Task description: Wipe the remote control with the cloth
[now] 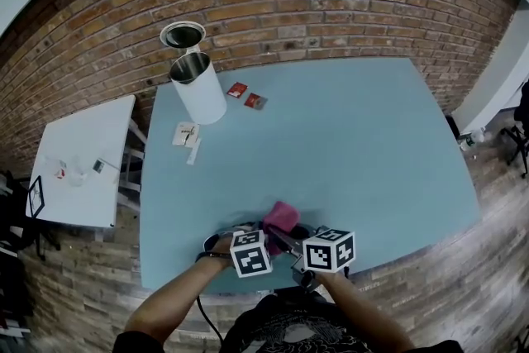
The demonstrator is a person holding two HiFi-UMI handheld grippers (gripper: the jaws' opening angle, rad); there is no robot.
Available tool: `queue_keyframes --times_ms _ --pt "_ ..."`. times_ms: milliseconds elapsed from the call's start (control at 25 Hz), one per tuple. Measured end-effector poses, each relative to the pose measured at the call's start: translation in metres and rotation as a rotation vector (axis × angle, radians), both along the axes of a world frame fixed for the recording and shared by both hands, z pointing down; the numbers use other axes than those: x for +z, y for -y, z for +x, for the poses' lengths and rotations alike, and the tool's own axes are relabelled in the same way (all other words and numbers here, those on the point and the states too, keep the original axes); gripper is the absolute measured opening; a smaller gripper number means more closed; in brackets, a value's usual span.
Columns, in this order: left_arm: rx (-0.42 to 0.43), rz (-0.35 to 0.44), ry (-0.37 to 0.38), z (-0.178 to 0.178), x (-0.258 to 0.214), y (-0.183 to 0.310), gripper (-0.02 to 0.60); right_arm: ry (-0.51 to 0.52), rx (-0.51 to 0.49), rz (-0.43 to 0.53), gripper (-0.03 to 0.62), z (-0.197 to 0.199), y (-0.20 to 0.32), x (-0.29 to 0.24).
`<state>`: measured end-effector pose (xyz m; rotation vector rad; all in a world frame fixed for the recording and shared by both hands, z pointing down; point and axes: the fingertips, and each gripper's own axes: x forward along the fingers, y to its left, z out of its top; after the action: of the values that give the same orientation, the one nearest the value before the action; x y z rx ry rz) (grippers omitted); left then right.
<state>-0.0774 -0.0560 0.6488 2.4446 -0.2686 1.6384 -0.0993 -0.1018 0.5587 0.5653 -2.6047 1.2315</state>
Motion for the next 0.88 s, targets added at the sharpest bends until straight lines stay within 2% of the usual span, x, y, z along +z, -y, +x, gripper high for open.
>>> queue_keyframes --times_ms 200,880 --pt "-0.019 -0.032 0.005 -0.001 0.001 0.0 0.222 -0.049 -0.022 0.031 0.063 0.003 -0.001 0.006" --pt "-0.03 -0.063 0.074 -0.003 0.004 0.001 0.224 -0.026 -0.011 0.025 0.063 0.037 0.004 0.01"
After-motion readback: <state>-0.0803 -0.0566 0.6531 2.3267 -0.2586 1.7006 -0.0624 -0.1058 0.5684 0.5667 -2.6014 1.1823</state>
